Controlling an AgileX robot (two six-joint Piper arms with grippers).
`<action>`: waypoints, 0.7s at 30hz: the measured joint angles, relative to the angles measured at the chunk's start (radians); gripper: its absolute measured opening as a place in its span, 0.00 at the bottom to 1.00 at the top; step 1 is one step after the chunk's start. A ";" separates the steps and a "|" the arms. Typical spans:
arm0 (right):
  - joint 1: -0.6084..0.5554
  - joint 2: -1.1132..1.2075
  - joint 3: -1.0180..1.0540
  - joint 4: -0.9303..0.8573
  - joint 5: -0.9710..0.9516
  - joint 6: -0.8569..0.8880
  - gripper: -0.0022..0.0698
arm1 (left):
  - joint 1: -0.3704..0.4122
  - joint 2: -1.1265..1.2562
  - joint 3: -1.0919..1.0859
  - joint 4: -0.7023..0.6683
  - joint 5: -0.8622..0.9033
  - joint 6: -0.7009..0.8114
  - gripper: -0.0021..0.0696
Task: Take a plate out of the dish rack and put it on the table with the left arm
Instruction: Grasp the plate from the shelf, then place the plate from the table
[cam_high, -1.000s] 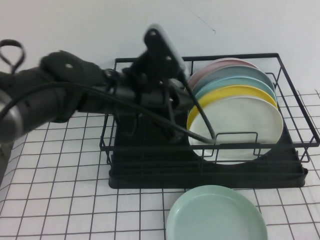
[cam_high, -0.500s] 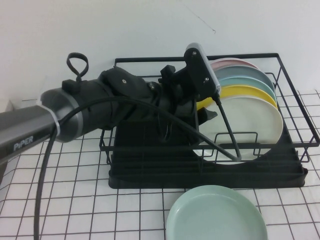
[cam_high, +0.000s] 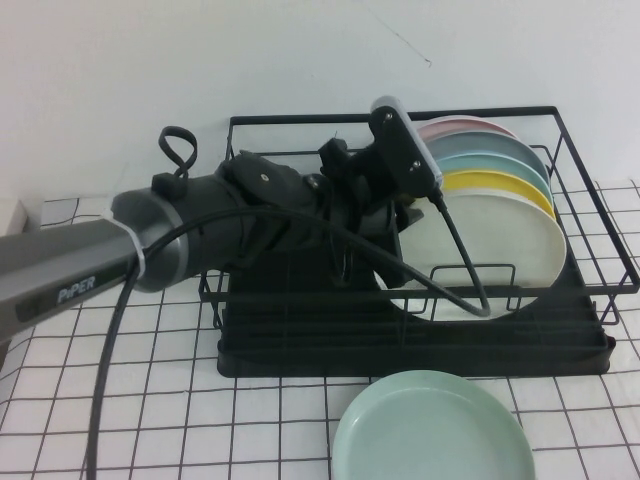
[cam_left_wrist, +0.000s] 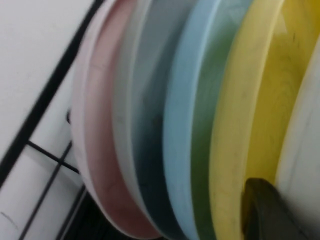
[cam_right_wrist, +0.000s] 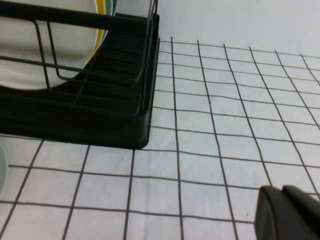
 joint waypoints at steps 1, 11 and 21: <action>0.000 0.000 0.000 0.000 0.000 0.000 0.02 | 0.000 -0.011 0.000 -0.006 -0.003 0.003 0.09; 0.000 0.000 0.000 0.000 0.000 0.000 0.02 | 0.000 -0.242 0.002 -0.172 -0.076 0.004 0.08; 0.000 0.000 0.000 0.000 0.000 0.000 0.02 | 0.000 -0.425 0.000 -0.041 0.278 -0.560 0.08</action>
